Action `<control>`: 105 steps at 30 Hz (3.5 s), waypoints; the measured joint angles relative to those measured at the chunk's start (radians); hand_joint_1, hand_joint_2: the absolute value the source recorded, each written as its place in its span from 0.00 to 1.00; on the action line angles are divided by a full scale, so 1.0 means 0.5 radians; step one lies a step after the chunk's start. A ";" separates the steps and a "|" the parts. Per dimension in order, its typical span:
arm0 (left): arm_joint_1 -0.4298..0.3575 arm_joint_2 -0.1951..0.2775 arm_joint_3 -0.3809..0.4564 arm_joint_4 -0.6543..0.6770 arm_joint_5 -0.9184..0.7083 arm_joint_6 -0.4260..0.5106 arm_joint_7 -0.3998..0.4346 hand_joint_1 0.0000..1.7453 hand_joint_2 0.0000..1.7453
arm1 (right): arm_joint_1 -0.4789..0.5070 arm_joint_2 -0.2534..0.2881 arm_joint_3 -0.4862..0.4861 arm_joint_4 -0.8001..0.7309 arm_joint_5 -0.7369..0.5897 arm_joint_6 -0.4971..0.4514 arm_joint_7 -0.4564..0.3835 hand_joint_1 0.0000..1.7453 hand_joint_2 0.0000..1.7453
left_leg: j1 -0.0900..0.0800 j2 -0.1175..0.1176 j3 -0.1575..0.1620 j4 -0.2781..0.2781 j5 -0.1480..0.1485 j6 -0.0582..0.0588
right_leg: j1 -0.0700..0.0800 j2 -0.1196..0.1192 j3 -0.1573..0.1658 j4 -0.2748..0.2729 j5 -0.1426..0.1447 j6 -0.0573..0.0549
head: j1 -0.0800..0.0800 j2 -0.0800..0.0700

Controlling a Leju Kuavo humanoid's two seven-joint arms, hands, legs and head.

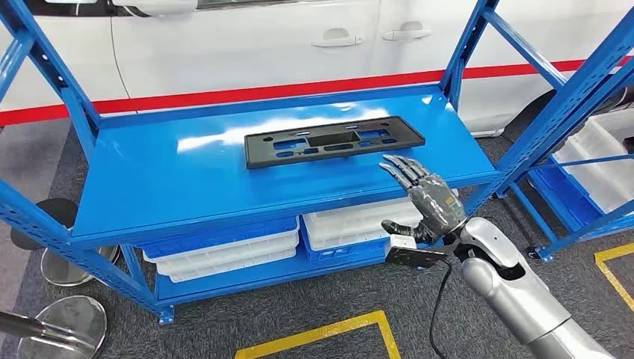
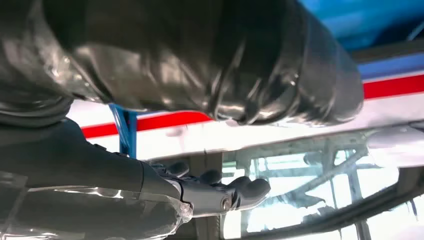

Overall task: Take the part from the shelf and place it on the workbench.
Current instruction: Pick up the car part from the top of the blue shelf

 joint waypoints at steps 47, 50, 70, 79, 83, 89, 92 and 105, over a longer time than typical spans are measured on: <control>-0.020 -0.017 -0.001 0.002 -0.066 0.003 0.002 0.00 0.00 | -0.177 0.149 0.191 0.171 0.175 0.068 -0.018 0.00 0.00 | -0.009 0.004 -0.023 0.261 -0.220 -0.100 | 0.001 -0.006 0.081 -0.384 0.287 -0.097 | 0.000 0.001; -0.015 -0.018 -0.001 0.002 -0.067 0.003 0.002 0.00 0.00 | -0.184 0.164 0.217 0.183 0.187 0.077 -0.015 0.00 0.00 | -0.009 0.004 -0.215 0.549 -0.300 -0.096 | 0.014 -0.009 0.098 -0.380 0.265 -0.111 | 0.000 0.001; -0.009 -0.029 0.000 0.002 -0.074 0.010 -0.001 0.00 0.00 | -0.291 0.214 0.344 0.273 0.221 0.101 0.017 0.00 1.00 | -0.018 -0.004 0.108 -0.076 -0.017 0.004 | -0.002 -0.002 -0.128 -0.040 0.239 -0.002 | 0.001 0.001; -0.025 -0.052 0.000 0.004 -0.087 0.018 -0.001 0.00 0.00 | -0.315 0.228 0.408 0.327 0.230 0.129 0.033 0.00 1.00 | -0.027 0.000 0.130 -0.085 -0.053 -0.024 | 0.022 0.001 -0.016 -0.353 0.342 -0.049 | 0.002 0.001; -0.026 -0.066 0.000 0.004 -0.096 0.028 0.002 0.00 0.00 | -0.314 0.228 0.438 0.352 0.232 0.168 0.047 0.00 1.00 | -0.025 0.000 0.134 -0.093 -0.053 -0.036 | 0.026 0.001 -0.015 -0.352 0.337 -0.055 | 0.002 0.001; -0.026 -0.093 0.000 0.004 -0.111 0.040 0.013 0.00 0.00 | -0.282 0.191 0.458 0.361 0.226 0.210 0.050 0.00 1.00 | -0.023 0.000 0.134 -0.094 -0.052 -0.043 | 0.033 0.001 -0.014 -0.350 0.337 -0.056 | 0.002 0.001; -0.027 -0.106 0.000 0.004 -0.117 0.042 0.022 0.00 0.00 | -0.266 0.175 0.464 0.361 0.235 0.223 0.059 0.00 1.00 | -0.023 0.000 0.135 -0.094 -0.052 -0.043 | 0.030 0.001 -0.013 -0.350 0.337 -0.056 | 0.002 0.001; -0.038 -0.141 0.001 0.004 -0.168 0.024 0.017 0.00 0.00 | -0.352 0.291 0.497 0.459 0.377 0.149 0.146 0.00 1.00 | -0.026 0.000 0.135 -0.093 -0.052 -0.042 | 0.024 0.001 -0.011 -0.350 0.337 -0.056 | 0.002 0.001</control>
